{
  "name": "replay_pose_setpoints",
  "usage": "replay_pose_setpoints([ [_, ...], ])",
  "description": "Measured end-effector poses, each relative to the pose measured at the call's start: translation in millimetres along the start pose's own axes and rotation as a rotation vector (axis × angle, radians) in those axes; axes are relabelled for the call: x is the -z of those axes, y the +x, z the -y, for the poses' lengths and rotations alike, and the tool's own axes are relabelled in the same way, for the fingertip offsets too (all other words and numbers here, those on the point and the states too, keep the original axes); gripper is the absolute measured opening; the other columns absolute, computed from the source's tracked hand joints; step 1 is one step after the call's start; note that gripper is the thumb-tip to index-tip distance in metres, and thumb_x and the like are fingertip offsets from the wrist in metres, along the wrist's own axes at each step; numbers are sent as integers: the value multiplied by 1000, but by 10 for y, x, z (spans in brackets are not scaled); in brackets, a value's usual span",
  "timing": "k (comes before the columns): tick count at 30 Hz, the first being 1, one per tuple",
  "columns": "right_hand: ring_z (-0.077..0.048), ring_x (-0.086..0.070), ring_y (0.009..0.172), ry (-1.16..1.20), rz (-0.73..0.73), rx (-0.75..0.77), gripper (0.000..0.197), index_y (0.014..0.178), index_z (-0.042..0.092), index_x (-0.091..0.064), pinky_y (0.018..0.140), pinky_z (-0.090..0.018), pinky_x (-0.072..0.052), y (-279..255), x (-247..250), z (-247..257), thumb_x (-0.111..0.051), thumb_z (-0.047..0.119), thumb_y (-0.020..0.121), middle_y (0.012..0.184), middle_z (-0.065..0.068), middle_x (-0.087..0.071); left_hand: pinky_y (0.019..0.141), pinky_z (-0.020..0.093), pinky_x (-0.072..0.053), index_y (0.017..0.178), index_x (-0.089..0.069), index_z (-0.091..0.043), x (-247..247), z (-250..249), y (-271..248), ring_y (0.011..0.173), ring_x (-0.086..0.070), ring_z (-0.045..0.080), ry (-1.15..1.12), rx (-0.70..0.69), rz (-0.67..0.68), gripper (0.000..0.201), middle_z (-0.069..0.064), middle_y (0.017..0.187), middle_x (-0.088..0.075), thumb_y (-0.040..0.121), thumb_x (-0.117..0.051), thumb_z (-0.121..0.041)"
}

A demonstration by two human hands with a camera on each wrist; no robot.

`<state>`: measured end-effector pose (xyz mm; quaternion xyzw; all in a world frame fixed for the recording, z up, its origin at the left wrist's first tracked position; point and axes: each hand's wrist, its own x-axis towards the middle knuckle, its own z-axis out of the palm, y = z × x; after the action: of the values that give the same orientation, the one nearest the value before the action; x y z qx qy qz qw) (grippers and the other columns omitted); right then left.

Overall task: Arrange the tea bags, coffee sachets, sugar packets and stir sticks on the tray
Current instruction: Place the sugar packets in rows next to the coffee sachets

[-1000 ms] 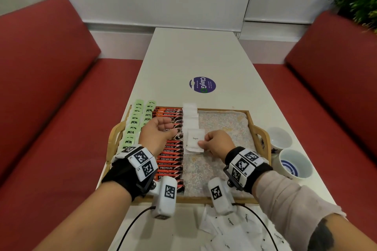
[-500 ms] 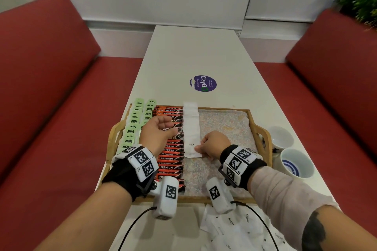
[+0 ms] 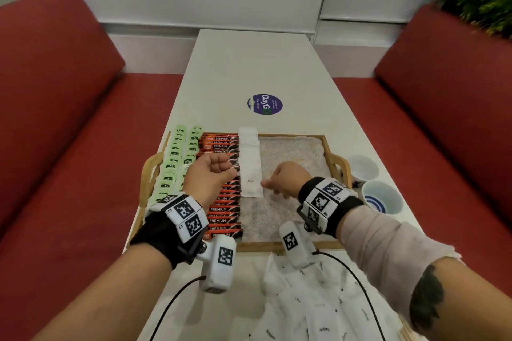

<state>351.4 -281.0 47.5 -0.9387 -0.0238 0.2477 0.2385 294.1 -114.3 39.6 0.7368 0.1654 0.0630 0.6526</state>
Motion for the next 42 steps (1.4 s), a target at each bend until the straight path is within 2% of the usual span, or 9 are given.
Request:
replay_pose_setpoints([
  [3,-21,-60,71,69,-33,44,36,93,0,-69,77,-33,-52,-259,82,-102,-61,35,91,93,-11,-72,59,16,-44,101,-59,-12,-55,-15,-176,77,-59,10,2,-10,27,26,0,91,-64,81,-69,0],
  [9,-14,-54,64,222,-87,89,20,79,14,-57,63,-27,-48,-814,116,-381,-68,29,87,78,-2,-65,60,15,-42,104,-59,-11,-183,9,-631,79,-58,8,30,-10,104,26,-1,92,-63,82,-69,-2],
  [13,-12,-54,67,211,-95,94,17,83,14,-59,66,-28,-48,-1191,47,-605,-70,28,84,80,-1,-65,58,19,-42,96,-59,-17,-286,63,-921,78,-59,11,57,-4,170,22,-3,89,-62,81,-70,-5],
  [17,-9,-51,60,233,-131,64,18,85,15,-61,53,-21,-41,-1466,-42,-791,-72,29,83,75,3,-61,59,16,-40,91,-59,-19,-402,97,-1145,77,-58,8,91,-30,219,23,-3,88,-62,80,-71,-3],
  [25,-8,-50,71,208,-281,-56,21,91,19,-57,56,-21,-37,-1787,-284,-1135,-73,31,81,81,9,-54,54,9,-41,100,-61,-12,-615,202,-1343,72,-56,6,194,8,372,26,-6,85,-62,79,-72,-3],
  [30,-14,-51,87,218,-356,-221,32,111,20,-55,69,-26,-39,-2032,-445,-1301,-69,32,84,107,3,-51,70,22,-44,96,-61,-17,-667,330,-1392,83,-56,10,273,36,451,25,-8,90,-60,77,-75,-8],
  [35,-24,-60,99,244,-407,-360,50,132,21,-47,85,-31,-46,-2293,-669,-1387,-66,28,87,135,-10,-39,93,32,-44,93,-62,-20,-652,399,-1478,107,-57,19,364,30,518,27,5,115,-61,75,-78,-8],
  [38,-28,-54,116,219,-346,-391,65,142,26,-37,96,-36,-47,-2330,-851,-1320,-68,31,85,143,-11,-30,88,25,-38,101,-62,-21,-625,446,-1519,113,-53,18,499,31,558,32,6,125,-55,74,-79,-13],
  [42,-29,-34,133,132,-313,-417,77,148,31,-25,101,-39,-41,-2310,-1035,-1208,-67,40,85,149,-7,-24,87,26,-42,114,-61,-24,-576,484,-1540,108,-54,19,637,34,617,45,7,133,-48,73,-80,-19],
])
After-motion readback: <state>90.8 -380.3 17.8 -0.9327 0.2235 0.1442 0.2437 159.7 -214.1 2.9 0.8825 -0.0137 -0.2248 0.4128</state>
